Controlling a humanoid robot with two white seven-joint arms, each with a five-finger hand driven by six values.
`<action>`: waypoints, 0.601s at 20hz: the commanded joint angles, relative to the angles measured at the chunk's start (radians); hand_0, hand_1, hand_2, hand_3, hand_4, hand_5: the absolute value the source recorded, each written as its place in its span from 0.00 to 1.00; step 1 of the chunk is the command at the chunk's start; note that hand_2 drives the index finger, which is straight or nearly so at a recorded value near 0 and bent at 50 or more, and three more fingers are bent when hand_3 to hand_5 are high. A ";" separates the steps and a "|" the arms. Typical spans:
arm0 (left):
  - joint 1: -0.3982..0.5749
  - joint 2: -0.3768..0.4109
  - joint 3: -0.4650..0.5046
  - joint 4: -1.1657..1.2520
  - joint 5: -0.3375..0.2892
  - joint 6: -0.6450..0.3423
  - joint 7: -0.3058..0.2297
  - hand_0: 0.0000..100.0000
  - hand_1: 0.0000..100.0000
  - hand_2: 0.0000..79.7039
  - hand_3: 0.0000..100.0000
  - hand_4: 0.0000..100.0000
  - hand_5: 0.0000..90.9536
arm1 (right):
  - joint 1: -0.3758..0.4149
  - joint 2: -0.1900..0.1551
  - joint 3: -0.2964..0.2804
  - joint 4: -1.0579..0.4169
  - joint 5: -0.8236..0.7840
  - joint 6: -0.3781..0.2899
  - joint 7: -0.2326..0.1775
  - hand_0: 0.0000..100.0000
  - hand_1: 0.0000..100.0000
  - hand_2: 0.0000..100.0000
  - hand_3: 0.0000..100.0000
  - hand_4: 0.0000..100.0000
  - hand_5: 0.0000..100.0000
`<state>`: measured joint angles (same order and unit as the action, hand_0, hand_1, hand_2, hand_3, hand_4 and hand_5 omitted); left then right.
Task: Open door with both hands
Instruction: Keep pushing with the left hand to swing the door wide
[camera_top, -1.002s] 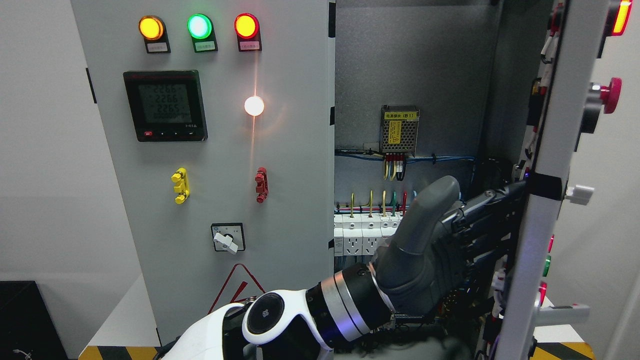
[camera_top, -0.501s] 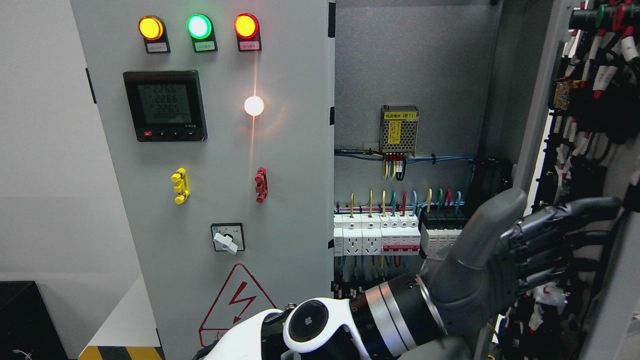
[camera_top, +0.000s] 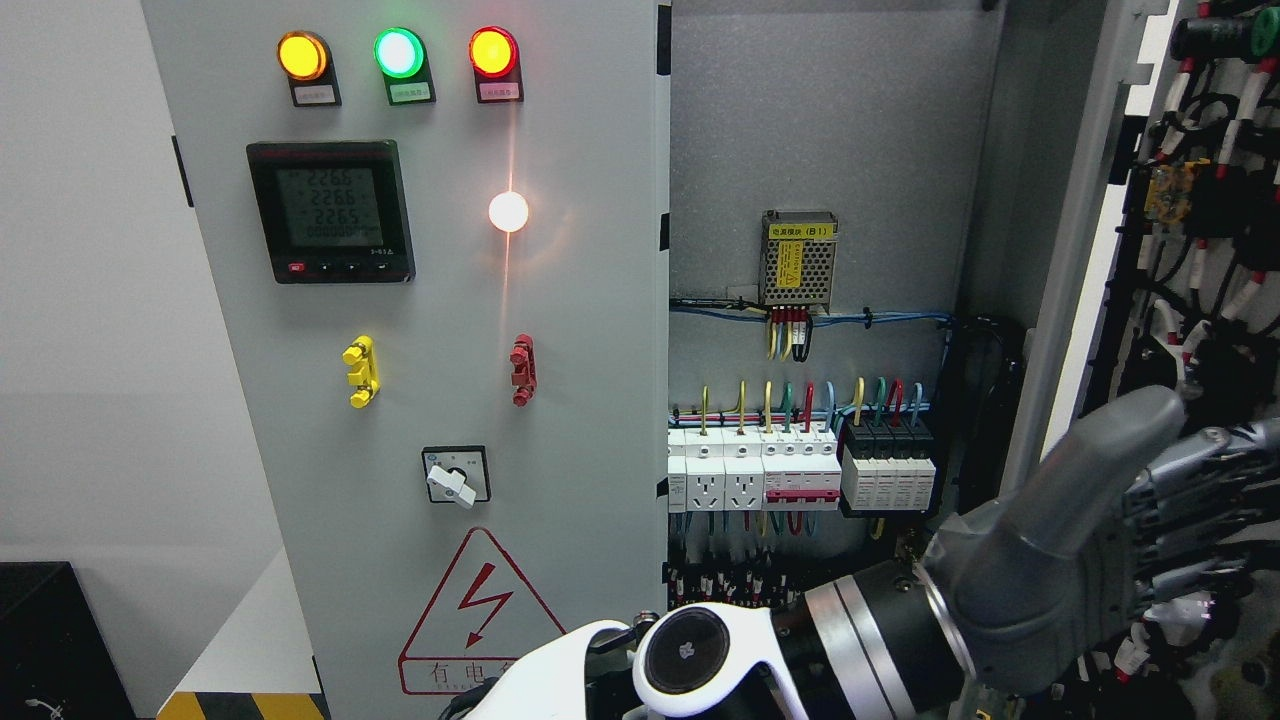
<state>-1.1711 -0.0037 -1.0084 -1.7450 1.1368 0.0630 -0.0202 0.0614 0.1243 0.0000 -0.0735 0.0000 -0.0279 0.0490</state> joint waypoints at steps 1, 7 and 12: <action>-0.021 -0.108 -0.036 0.085 -0.002 -0.002 0.000 0.00 0.00 0.00 0.00 0.00 0.00 | 0.000 0.000 -0.005 0.000 0.017 -0.001 0.000 0.19 0.00 0.00 0.00 0.00 0.00; -0.059 -0.165 -0.059 0.182 -0.003 -0.006 -0.001 0.00 0.00 0.00 0.00 0.00 0.00 | 0.000 0.000 -0.005 0.000 0.017 0.000 0.000 0.19 0.00 0.00 0.00 0.00 0.00; -0.084 -0.171 -0.088 0.214 0.000 -0.011 -0.001 0.00 0.00 0.00 0.00 0.00 0.00 | 0.000 0.000 -0.005 0.000 0.018 0.000 0.000 0.19 0.00 0.00 0.00 0.00 0.00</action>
<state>-1.2284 -0.1060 -1.0504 -1.6313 1.1351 0.0570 -0.0156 0.0614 0.1243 0.0000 -0.0736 0.0000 -0.0287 0.0491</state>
